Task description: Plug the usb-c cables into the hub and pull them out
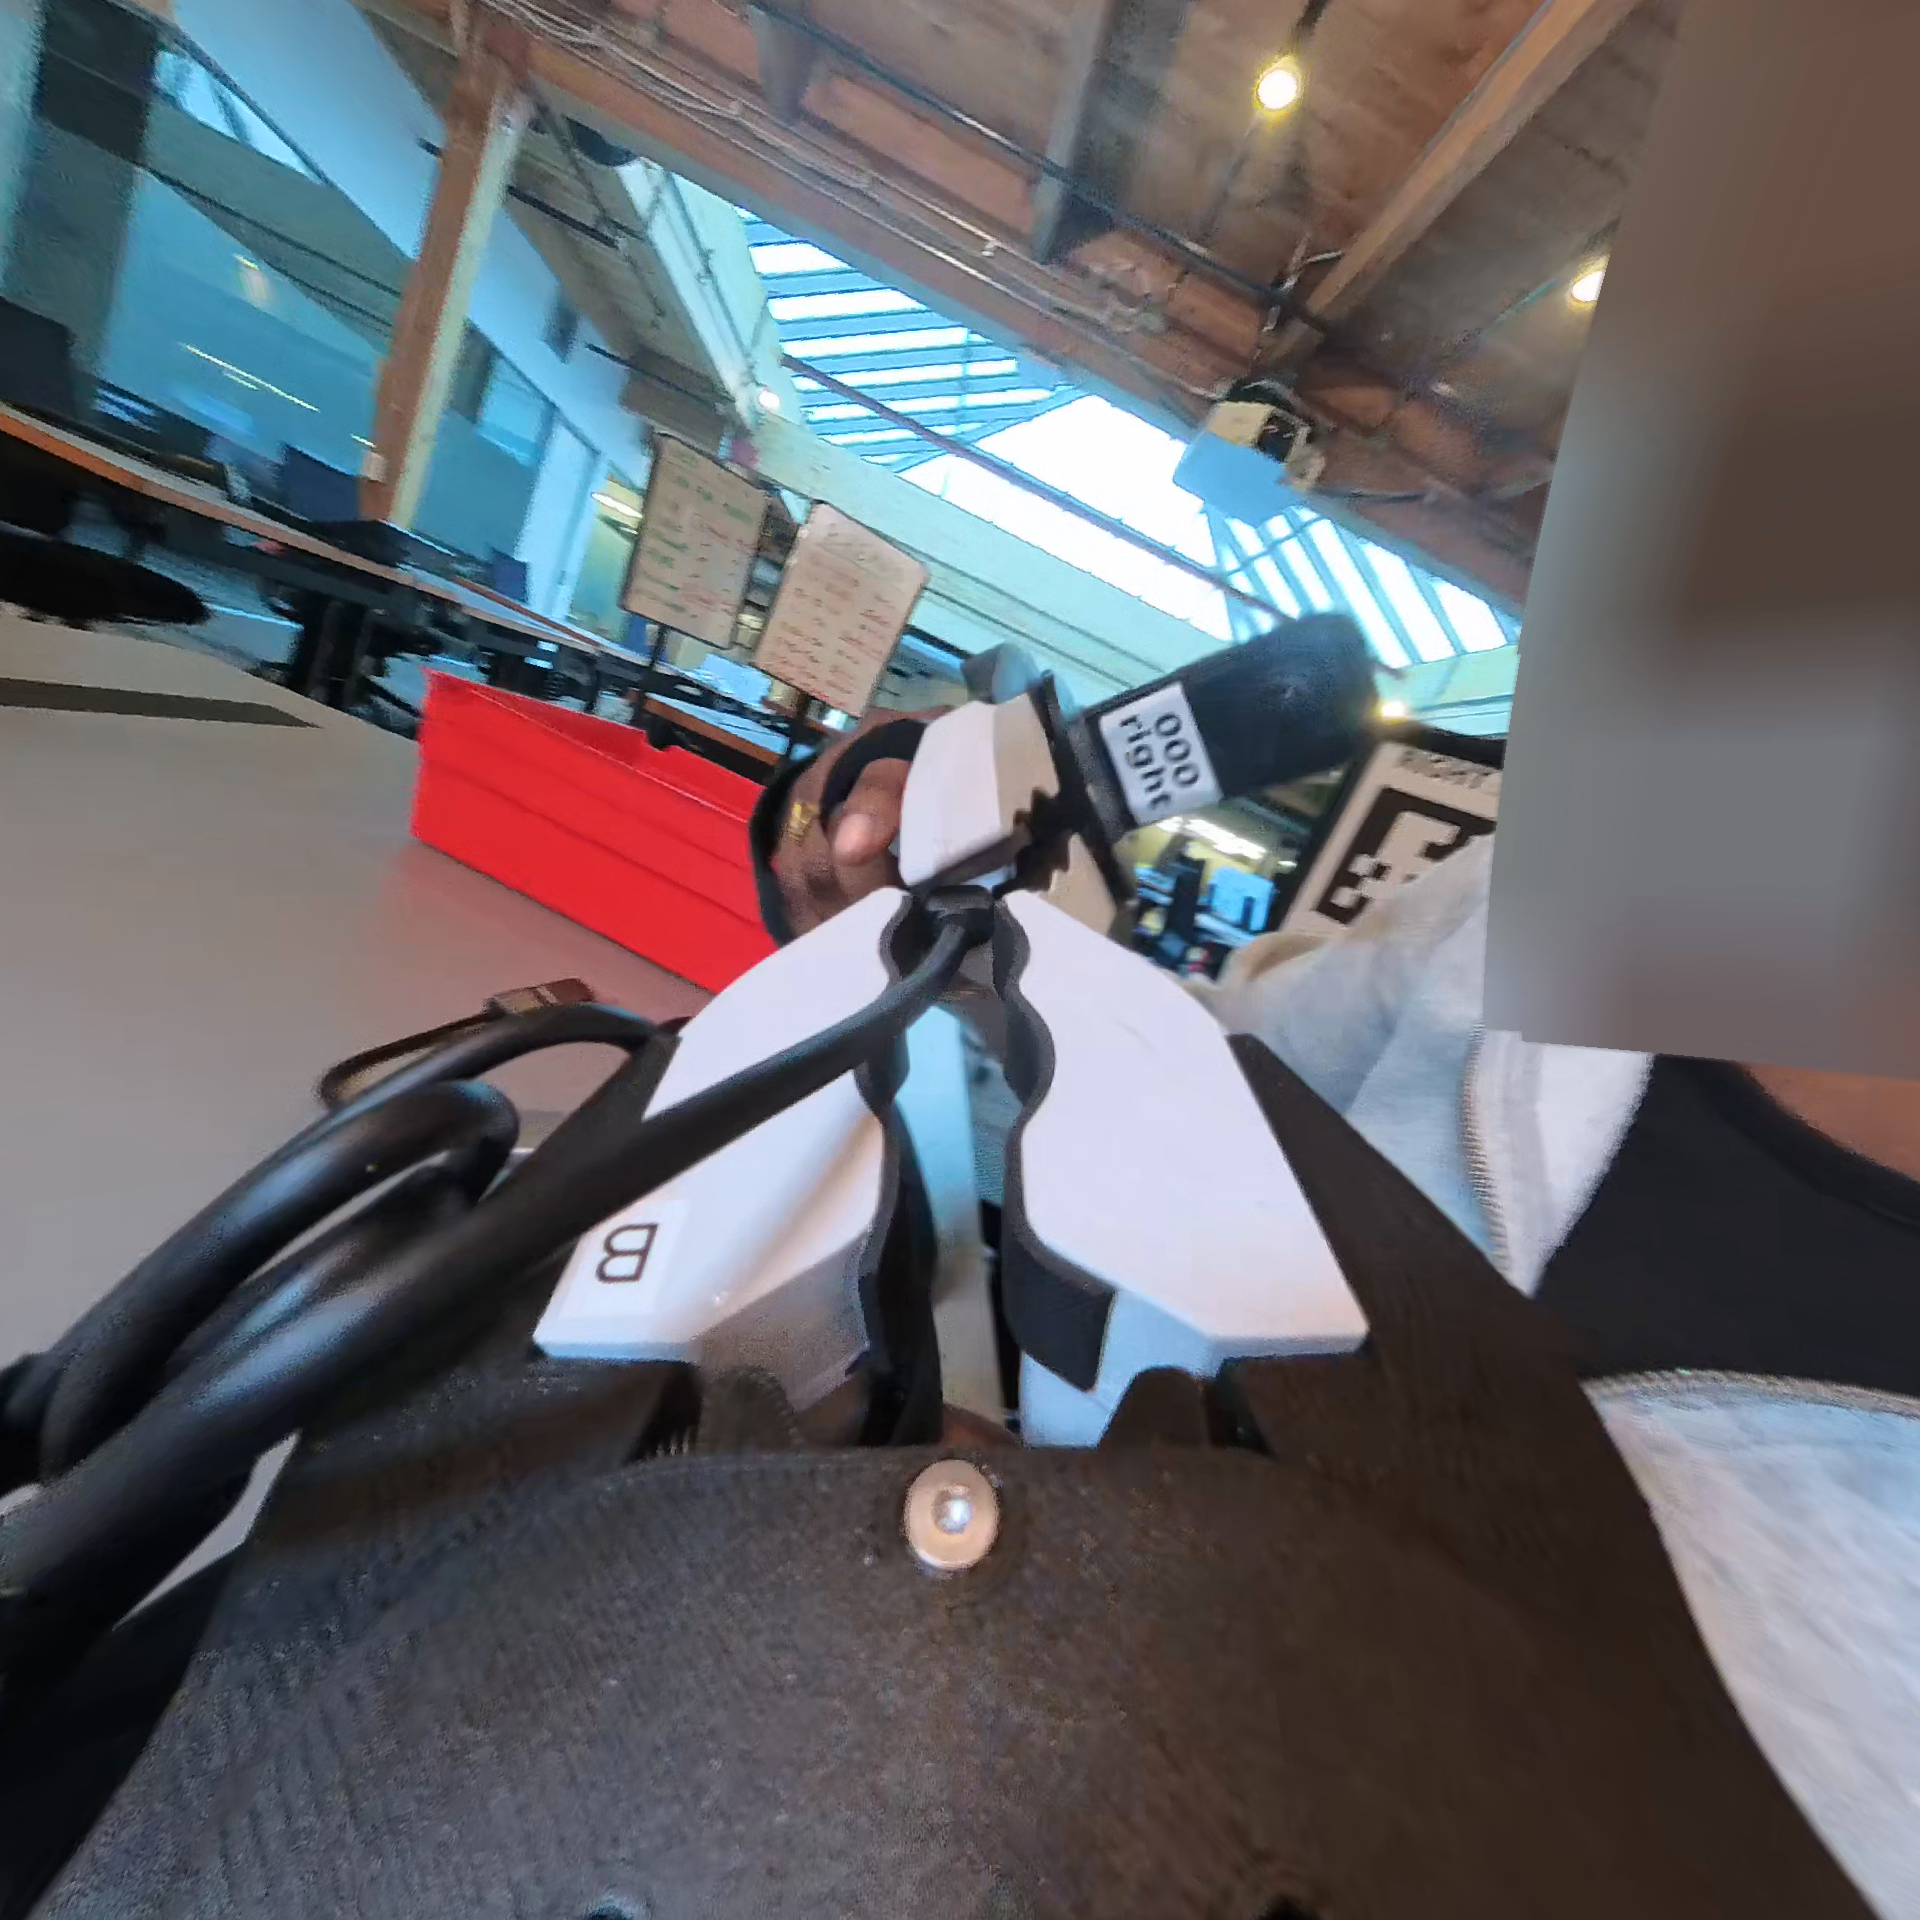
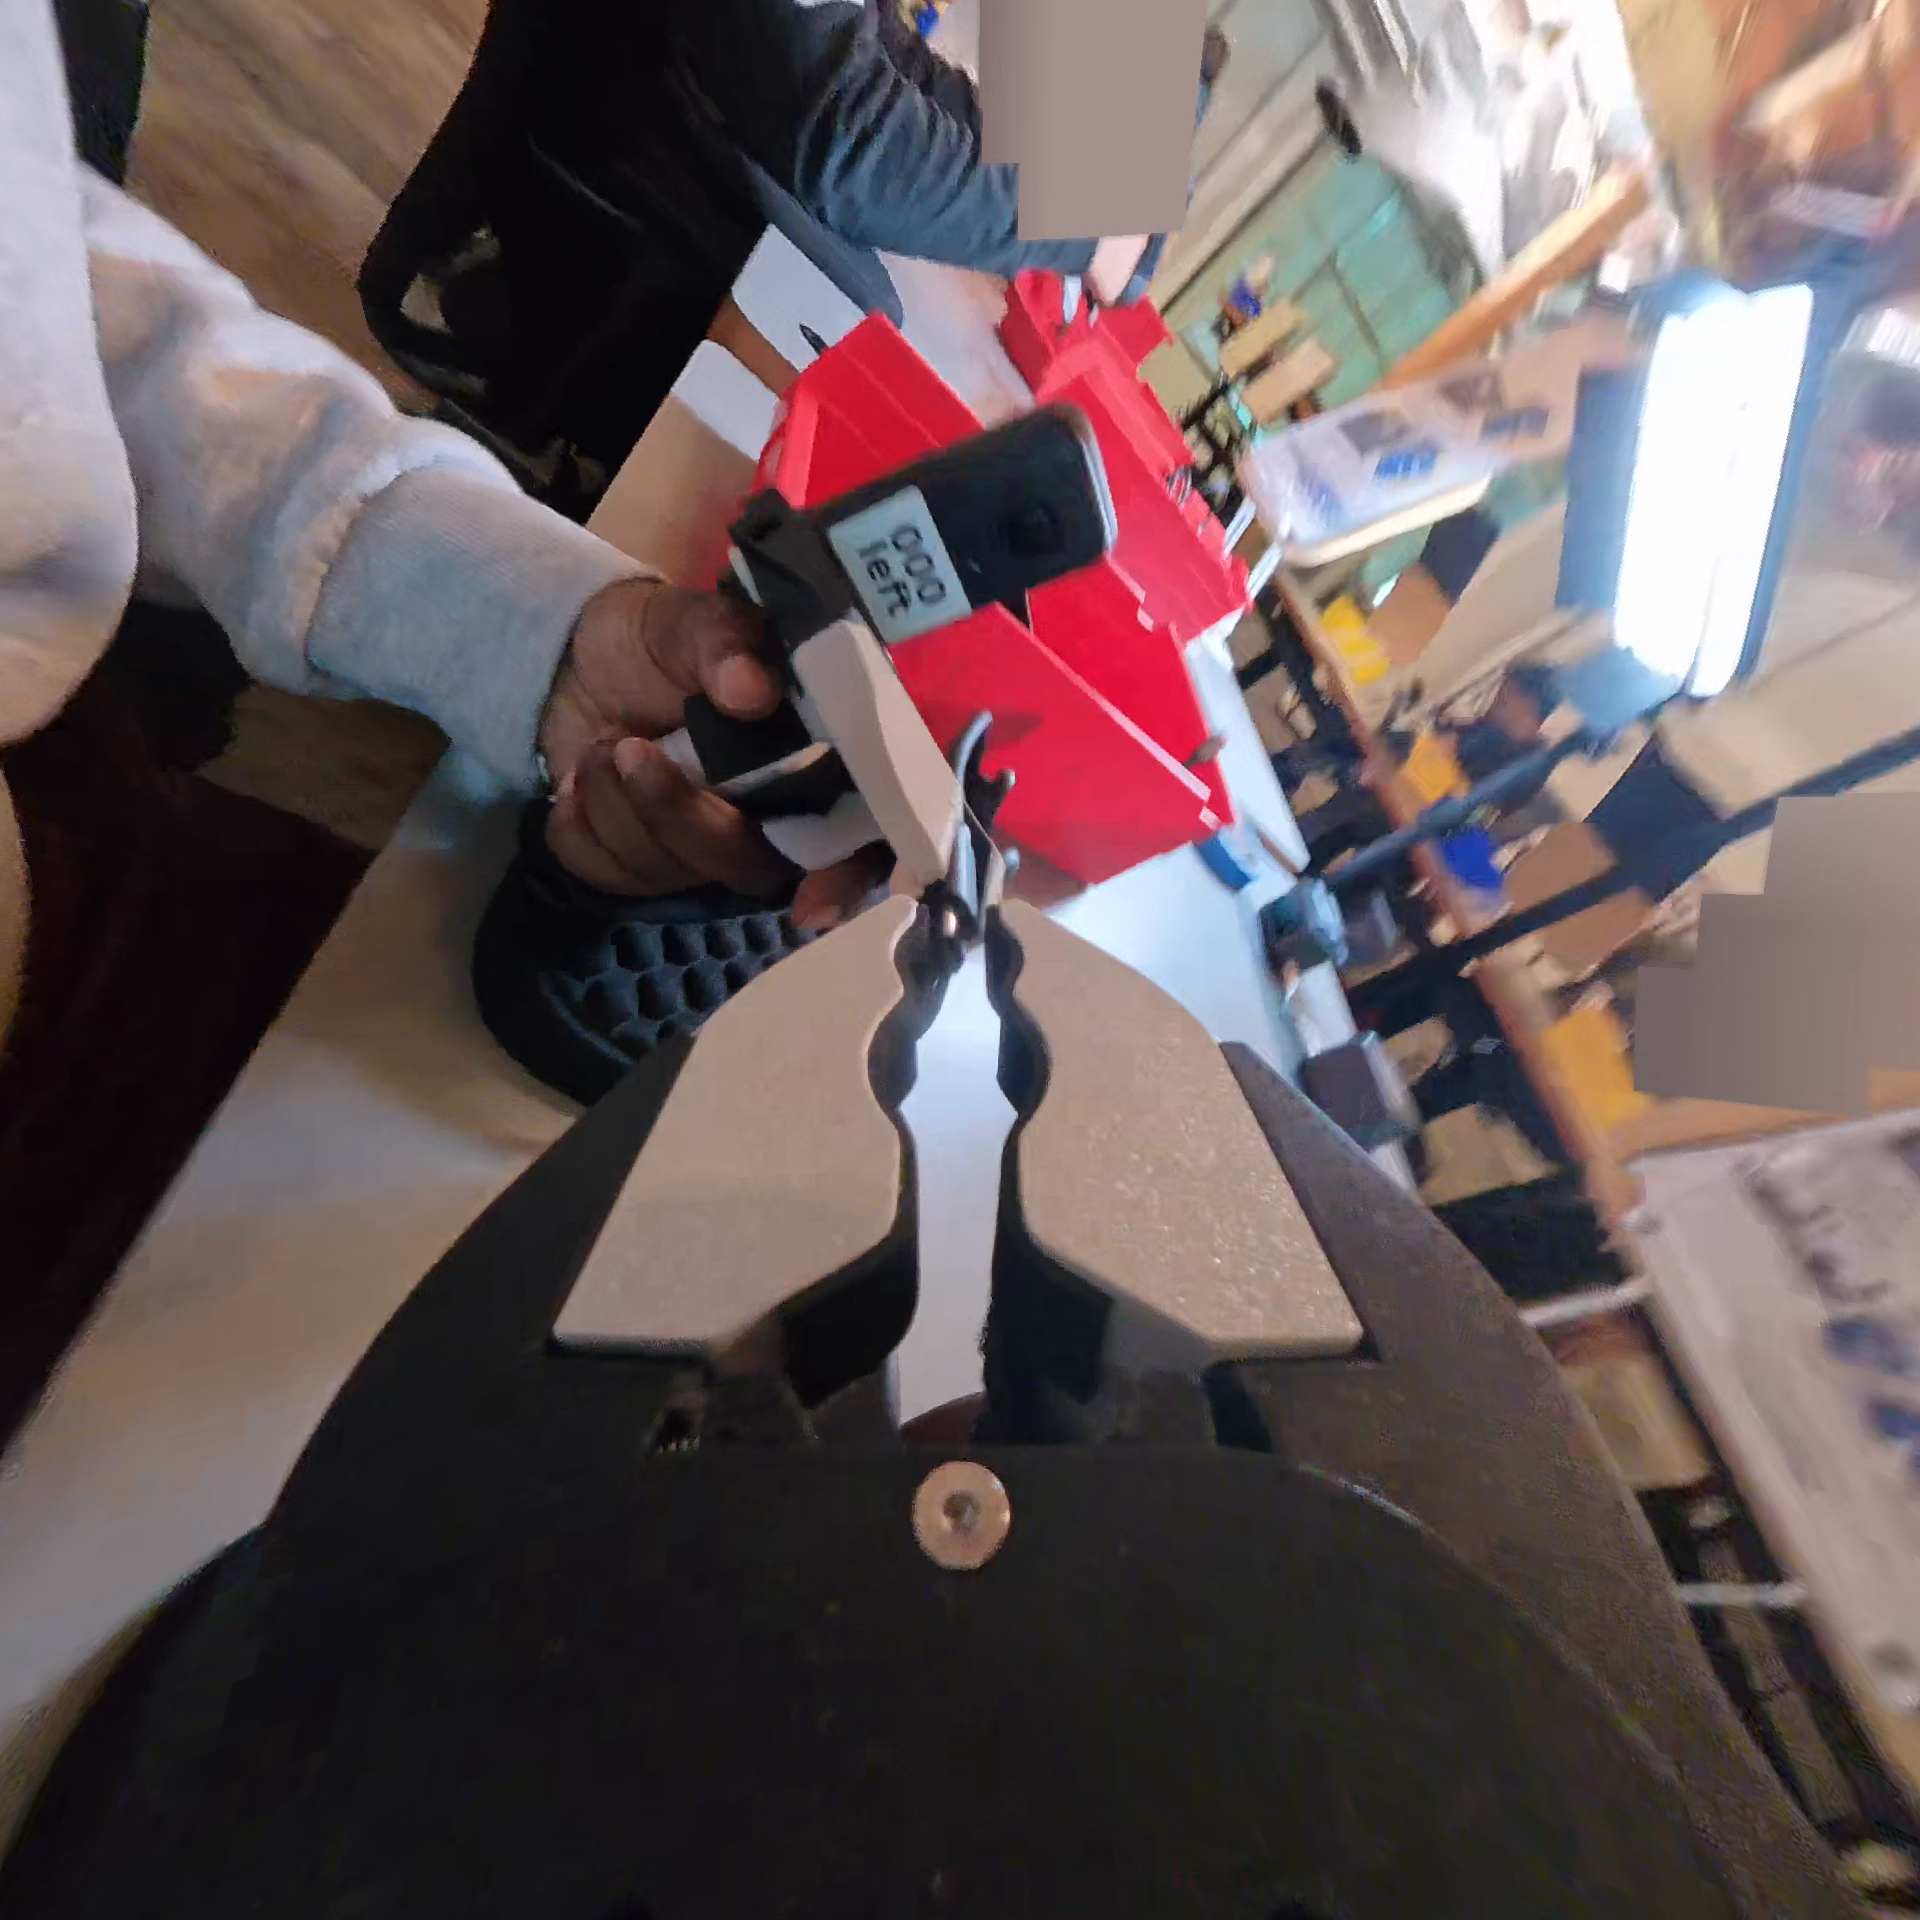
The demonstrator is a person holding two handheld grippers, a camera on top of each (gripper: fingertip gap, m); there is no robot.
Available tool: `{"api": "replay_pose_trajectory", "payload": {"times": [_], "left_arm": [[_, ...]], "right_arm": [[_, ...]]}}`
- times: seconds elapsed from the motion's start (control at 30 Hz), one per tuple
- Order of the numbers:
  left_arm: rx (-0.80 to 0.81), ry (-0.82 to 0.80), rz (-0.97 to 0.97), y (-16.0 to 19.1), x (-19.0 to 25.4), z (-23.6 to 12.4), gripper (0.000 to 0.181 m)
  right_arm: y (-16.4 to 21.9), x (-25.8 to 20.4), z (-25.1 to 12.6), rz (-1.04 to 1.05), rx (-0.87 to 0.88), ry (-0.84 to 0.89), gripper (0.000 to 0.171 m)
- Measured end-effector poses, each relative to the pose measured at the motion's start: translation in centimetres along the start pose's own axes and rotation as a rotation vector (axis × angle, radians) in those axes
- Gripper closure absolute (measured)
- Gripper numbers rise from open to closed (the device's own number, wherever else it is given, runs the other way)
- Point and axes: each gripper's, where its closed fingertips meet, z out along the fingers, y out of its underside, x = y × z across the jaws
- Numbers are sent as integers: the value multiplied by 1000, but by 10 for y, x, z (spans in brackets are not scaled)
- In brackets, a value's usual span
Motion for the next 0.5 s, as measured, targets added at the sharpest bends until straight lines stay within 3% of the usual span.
{"api": "replay_pose_trajectory", "payload": {"times": [0.13, 0.27, 0.5], "left_arm": [[65, -118, 82, -12, -16, -11, 167], [105, -169, 115, -19, -23, -19, 168], [81, -161, 145, -15, -21, -16, 167]], "right_arm": [[25, 35, -37, 504, -32, 71, 146], [93, 26, -77, 1126, -274, 42, 119], [122, -35, -78, 1648, -417, -235, 122]]}}
